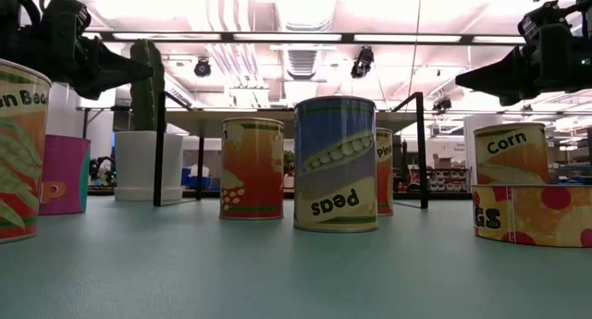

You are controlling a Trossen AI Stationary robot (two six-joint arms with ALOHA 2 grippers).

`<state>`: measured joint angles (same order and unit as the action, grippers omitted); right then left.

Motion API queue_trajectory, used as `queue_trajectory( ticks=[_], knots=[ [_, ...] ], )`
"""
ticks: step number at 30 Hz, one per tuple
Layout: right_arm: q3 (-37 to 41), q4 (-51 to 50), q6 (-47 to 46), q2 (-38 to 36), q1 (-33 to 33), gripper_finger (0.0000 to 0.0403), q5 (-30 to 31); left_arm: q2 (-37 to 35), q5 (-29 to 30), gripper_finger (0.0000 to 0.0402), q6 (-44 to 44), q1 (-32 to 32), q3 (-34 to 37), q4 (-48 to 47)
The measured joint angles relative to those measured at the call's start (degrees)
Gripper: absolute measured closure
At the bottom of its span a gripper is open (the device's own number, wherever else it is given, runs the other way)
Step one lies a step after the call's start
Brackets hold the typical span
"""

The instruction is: Pick and place cans onto a shelf

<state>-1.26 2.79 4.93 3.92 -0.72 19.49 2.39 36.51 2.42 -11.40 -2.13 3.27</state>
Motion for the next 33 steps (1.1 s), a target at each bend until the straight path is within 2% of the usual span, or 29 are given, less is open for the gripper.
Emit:
queue_trajectory(
  ticks=[3, 6, 8, 9, 11, 13, 16, 21, 28, 33],
  knots=[
    [0.0, 0.0, 0.7, 0.0, 0.0, 0.0394, 0.0, 0.0, 0.0, 0.0402, 0.0, 0.0, 0.0, 0.0],
    [0.0, 0.0, 9.9, 0.0, 0.0, 0.0394, 0.1, 0.0, 0.0, 0.0402, 0.0, 0.0, 0.0, 0.2],
    [0.0, 0.0, 14.7, 0.0, 0.0, 0.0394, 0.0, 0.0, -1.2, 0.0402, -4.6, -0.1, 0.0, 0.5],
    [0.0, 0.0, 13.9, 0.0, 0.0, 0.0394, -0.4, 0.0, -2.9, 0.0402, -9.3, -0.1, 0.0, 0.8],
    [0.0, 0.5, 6.5, 0.0, 0.0, 0.0394, -1.9, 0.0, -5.4, 0.0402, -16.9, -0.1, 0.0, 2.5],
    [0.0, 2.9, -1.4, 0.0, 0.0, 0.0394, -1.5, 0.0, -5.8, 0.0402, -18.3, -0.1, 0.0, 5.6],
    [0.0, 5.9, -4.7, 0.0, 0.1, 0.0394, 0.1, 0.0, -5.8, 0.0402, -17.5, -0.1, 0.0, 10.2],
    [0.0, 13.2, -3.4, 0.0, 0.1, 0.0394, 0.1, 0.0, -4.9, 0.0402, -18.0, 0.0, 0.0, 17.4],
    [0.0, 25.4, 0.9, 0.0, 0.1, 0.0394, 0.1, 0.1, -5.1, 0.0402, -18.0, 0.0, 0.0, 21.6],
    [0.0, 27.8, 3.2, 0.0, 0.1, 0.0394, 0.1, 1.0, -11.5, 0.0402, -18.0, 0.0, 0.0, 27.3]
  ],
)
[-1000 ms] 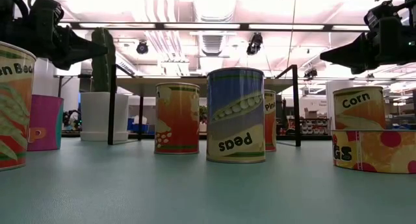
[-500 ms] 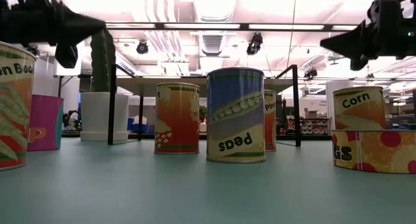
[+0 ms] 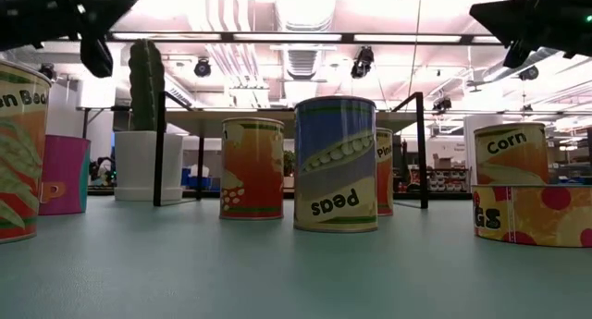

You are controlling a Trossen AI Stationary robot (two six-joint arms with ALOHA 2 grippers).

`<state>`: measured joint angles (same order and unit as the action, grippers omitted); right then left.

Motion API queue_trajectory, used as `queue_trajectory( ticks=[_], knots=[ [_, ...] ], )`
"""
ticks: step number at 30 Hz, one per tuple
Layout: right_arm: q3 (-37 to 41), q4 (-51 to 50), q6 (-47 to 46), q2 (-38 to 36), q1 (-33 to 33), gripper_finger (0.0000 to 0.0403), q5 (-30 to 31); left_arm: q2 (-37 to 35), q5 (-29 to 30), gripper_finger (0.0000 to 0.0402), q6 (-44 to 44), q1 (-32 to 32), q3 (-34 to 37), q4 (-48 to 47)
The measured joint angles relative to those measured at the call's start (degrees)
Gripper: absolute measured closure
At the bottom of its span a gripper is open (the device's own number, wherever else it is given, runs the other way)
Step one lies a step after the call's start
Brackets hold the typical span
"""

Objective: Pick and place cans onto a shelf
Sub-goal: Put the canned green beans on the shelf

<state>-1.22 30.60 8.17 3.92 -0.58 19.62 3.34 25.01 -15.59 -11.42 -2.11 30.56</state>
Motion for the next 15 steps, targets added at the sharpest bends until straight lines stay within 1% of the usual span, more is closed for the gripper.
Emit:
queue_trajectory(
  ticks=[2, 4, 9, 10, 13, 15],
  knots=[
    [0.0, 0.2, 0.0, 0.0, 0.0, 0.0394, 0.1, 1.1, -1.9, 0.0402, 0.0, 0.0, 0.0, 3.3],
    [0.0, 0.4, 0.1, 0.0, 0.0, 0.0394, 1.5, 2.5, -2.0, 0.0402, 0.0, 0.0, 0.0, 6.7],
    [0.0, 5.2, 6.1, 0.0, 0.2, 0.0394, 10.4, 7.6, -2.0, 0.0402, -0.3, 0.0, 0.0, 10.6],
    [0.0, 6.4, 6.1, 0.0, 0.2, 0.0394, 11.0, 8.8, -2.0, 0.0402, -0.7, 0.0, -0.2, 10.6],
    [0.0, 9.4, 4.9, 0.0, 0.1, 0.0394, 10.3, 12.9, -2.1, 0.0402, -2.4, 0.0, -2.2, 10.4],
    [0.0, 11.2, 5.0, 0.0, 0.1, 0.0394, 10.0, 16.1, -4.3, 0.0402, -3.1, 0.0, -4.1, 10.4]
  ],
)
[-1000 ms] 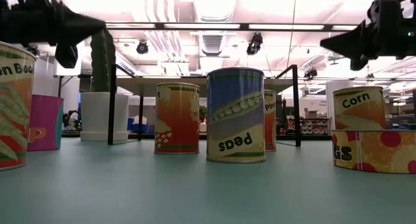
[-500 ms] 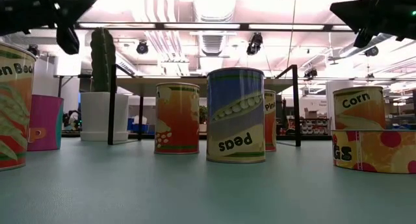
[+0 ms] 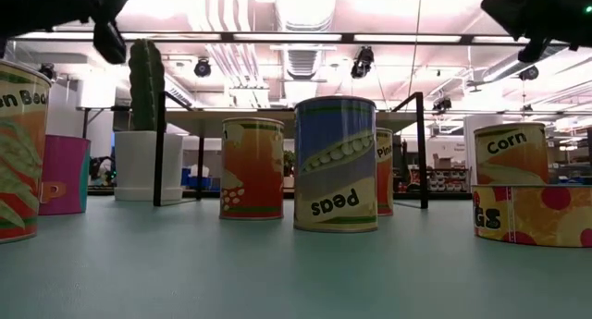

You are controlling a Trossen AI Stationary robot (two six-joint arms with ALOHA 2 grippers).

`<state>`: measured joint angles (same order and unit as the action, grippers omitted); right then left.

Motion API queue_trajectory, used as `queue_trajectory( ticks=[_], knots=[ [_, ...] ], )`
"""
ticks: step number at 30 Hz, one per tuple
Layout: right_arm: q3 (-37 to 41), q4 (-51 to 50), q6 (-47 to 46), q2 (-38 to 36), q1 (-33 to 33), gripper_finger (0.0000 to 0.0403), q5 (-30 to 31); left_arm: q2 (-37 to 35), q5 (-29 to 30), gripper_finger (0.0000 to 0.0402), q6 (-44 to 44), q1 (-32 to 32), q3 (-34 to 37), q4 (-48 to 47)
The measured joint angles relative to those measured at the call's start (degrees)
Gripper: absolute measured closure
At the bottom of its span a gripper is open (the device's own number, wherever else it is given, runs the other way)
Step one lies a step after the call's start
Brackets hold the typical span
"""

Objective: Pick and place cans onto a shelf
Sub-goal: Put the canned green beans on the shelf

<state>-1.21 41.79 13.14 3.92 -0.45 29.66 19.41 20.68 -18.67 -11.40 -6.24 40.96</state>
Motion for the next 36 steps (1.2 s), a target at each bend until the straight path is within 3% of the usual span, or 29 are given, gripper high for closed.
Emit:
queue_trajectory(
  ticks=[6, 16, 24, 30, 36],
  knots=[
    [0.0, 5.2, 5.3, 0.0, 0.0, 0.0394, -1.4, 9.1, -8.4, 0.0402, -5.4, -0.9, -8.0, -4.5],
    [0.0, 8.7, 7.1, 0.0, 0.0, 0.0394, -13.7, 23.3, -7.0, 0.0402, -13.6, -4.6, -27.3, -37.5],
    [0.0, 9.0, 4.4, 0.0, 0.0, 0.0394, -25.7, 34.4, -6.6, 0.0402, -15.4, -7.8, -37.6, -49.1],
    [0.0, 9.8, 2.0, 2.1, 0.0, 0.0394, -25.8, 40.8, -6.2, 0.0402, -13.6, -8.1, -43.7, -55.5],
    [0.0, 12.6, -0.1, 7.8, 0.0, 0.0394, -25.8, 43.9, -6.2, 0.0402, -13.2, -8.3, -45.2, -56.8]
  ],
)
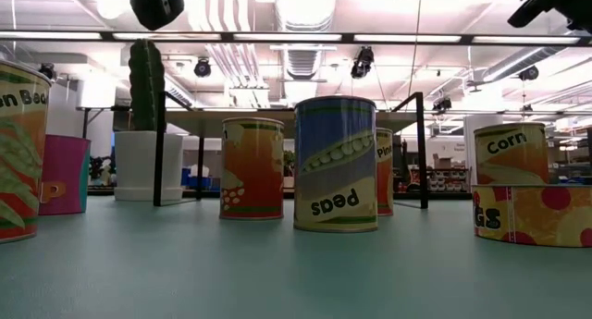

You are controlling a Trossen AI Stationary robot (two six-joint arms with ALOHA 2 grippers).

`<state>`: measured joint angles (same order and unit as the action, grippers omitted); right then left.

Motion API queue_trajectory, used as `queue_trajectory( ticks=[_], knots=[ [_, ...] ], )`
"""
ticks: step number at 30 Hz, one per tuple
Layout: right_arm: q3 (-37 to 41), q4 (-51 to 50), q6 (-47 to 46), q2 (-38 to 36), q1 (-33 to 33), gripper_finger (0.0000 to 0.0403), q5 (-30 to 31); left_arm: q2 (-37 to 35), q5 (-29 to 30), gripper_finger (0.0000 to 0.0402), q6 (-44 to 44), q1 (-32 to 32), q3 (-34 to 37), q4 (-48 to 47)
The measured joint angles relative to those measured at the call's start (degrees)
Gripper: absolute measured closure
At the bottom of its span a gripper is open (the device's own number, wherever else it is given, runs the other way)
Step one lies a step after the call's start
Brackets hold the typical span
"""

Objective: Pick and place cans onto a shelf
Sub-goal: Put the canned green beans on the shelf

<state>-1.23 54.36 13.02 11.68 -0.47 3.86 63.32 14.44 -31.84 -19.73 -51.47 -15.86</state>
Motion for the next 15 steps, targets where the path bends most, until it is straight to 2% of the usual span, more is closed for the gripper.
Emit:
queue_trajectory(
  ticks=[4, 10, 15],
  knots=[
    [0.0, 3.2, -0.5, 6.0, 0.0, 0.0394, 0.0, 0.3, 0.0, 0.0402, -0.2, -0.1, 0.1, -0.8],
    [0.0, 14.5, 0.4, 15.5, 0.0, 0.0394, 0.1, 0.2, 0.0, 0.0402, -1.0, -0.1, 0.1, -0.8],
    [-1.0, 18.2, 1.1, 20.5, 0.0, 0.0394, 0.2, 0.3, 0.0, 0.0402, -1.7, -0.1, 0.1, -0.9]
  ],
)
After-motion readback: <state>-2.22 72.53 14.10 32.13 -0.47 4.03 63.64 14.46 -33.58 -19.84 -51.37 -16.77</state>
